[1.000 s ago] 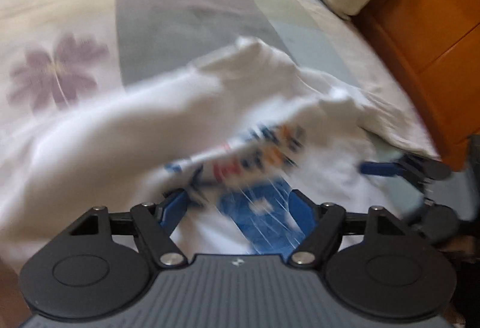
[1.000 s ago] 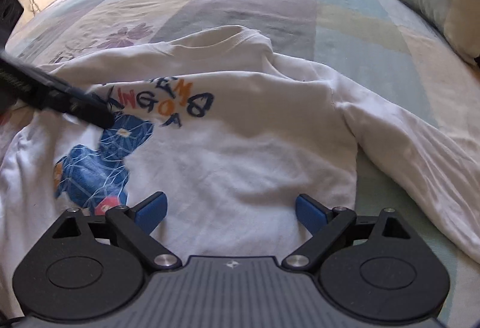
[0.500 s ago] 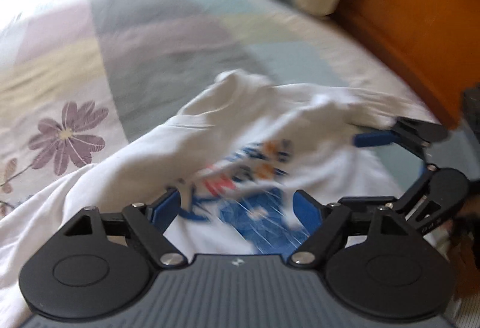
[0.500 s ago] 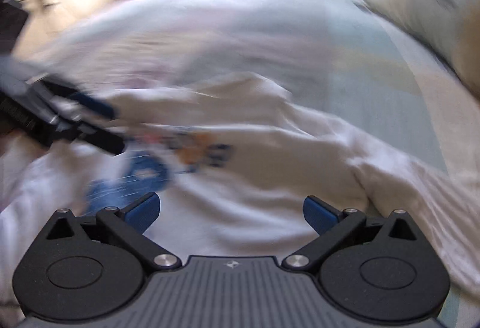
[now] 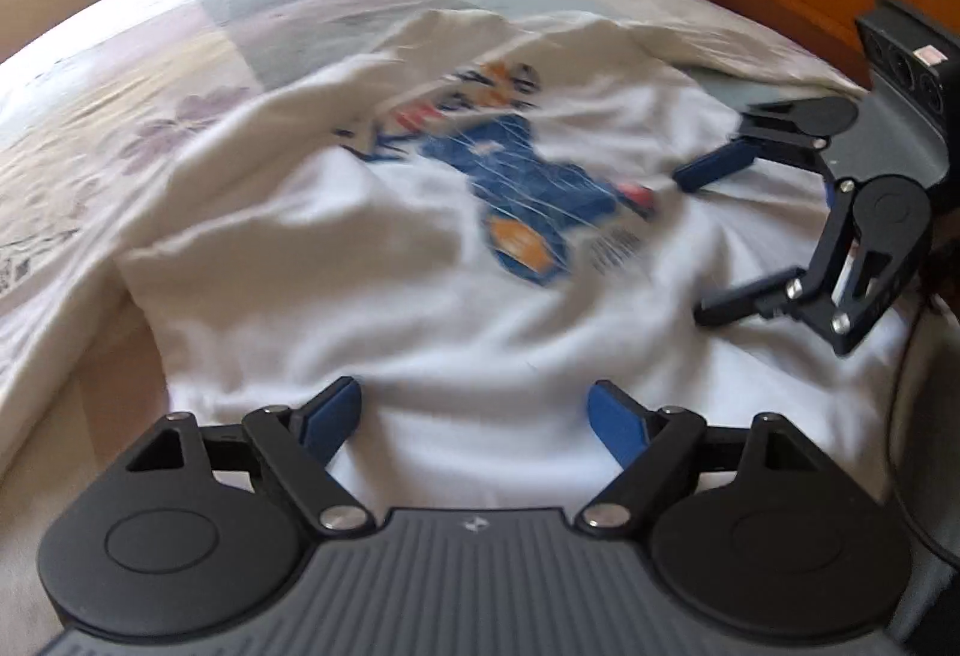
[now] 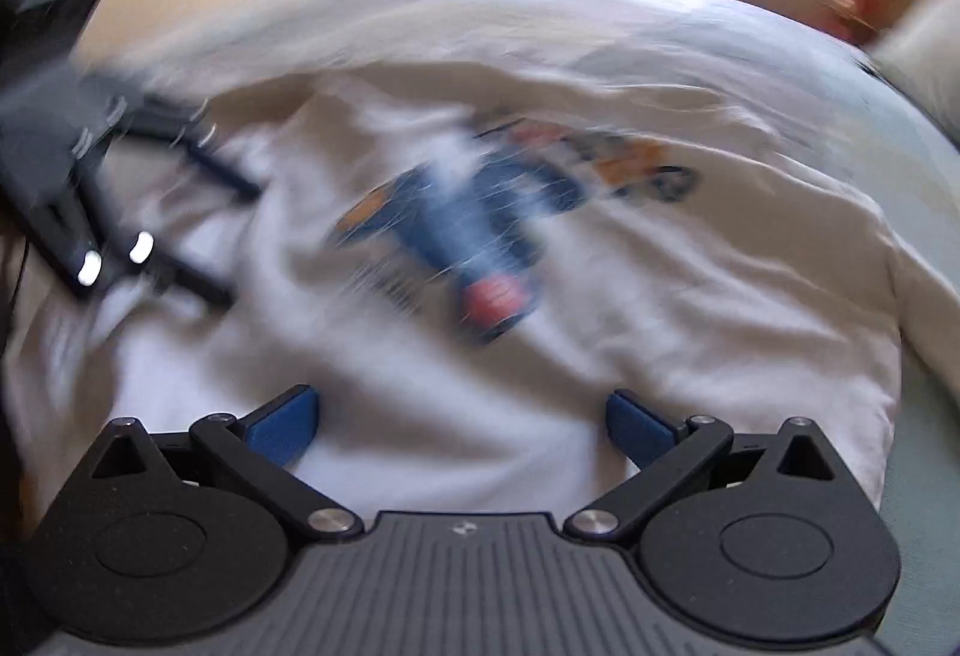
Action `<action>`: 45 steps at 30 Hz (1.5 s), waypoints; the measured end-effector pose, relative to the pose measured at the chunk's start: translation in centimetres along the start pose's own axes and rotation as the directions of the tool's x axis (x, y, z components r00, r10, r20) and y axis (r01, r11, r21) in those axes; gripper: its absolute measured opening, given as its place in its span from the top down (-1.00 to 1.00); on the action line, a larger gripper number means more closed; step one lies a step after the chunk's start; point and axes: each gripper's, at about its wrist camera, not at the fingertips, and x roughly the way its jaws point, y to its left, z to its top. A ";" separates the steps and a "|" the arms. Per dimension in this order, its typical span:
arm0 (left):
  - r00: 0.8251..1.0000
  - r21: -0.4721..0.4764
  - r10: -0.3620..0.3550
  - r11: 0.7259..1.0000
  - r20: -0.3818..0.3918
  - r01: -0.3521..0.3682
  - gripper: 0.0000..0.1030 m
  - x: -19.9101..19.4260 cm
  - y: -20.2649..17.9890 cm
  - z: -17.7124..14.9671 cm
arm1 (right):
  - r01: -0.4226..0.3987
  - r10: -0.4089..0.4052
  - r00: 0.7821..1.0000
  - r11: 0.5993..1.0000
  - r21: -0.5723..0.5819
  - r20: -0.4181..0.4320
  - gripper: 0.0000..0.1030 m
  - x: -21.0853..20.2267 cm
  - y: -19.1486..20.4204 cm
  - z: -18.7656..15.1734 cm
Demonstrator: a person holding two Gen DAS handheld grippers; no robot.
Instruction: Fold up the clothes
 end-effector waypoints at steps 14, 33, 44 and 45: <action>0.997 0.108 -0.024 0.994 0.069 0.016 -0.61 -5.4 -4.4 -4.4 | -0.053 0.052 0.999 0.995 -0.087 -0.016 -1.00 -6.6 3.9 -1.5; 0.997 0.077 -0.050 0.996 0.056 0.046 -0.65 -5.2 -3.3 -3.5 | -0.038 0.038 0.999 0.999 -0.023 -0.013 -1.00 -7.8 4.8 -2.7; 0.998 -0.219 0.058 0.974 0.004 -0.056 -0.60 -3.9 4.7 -4.7 | 0.003 -0.001 1.000 0.997 0.072 -0.026 -1.00 -6.0 5.4 -5.0; 0.998 -0.228 0.058 0.972 0.025 -0.050 -0.60 -4.2 4.8 -4.4 | 0.011 -0.009 1.000 0.997 0.075 -0.027 -1.00 -6.0 5.5 -5.0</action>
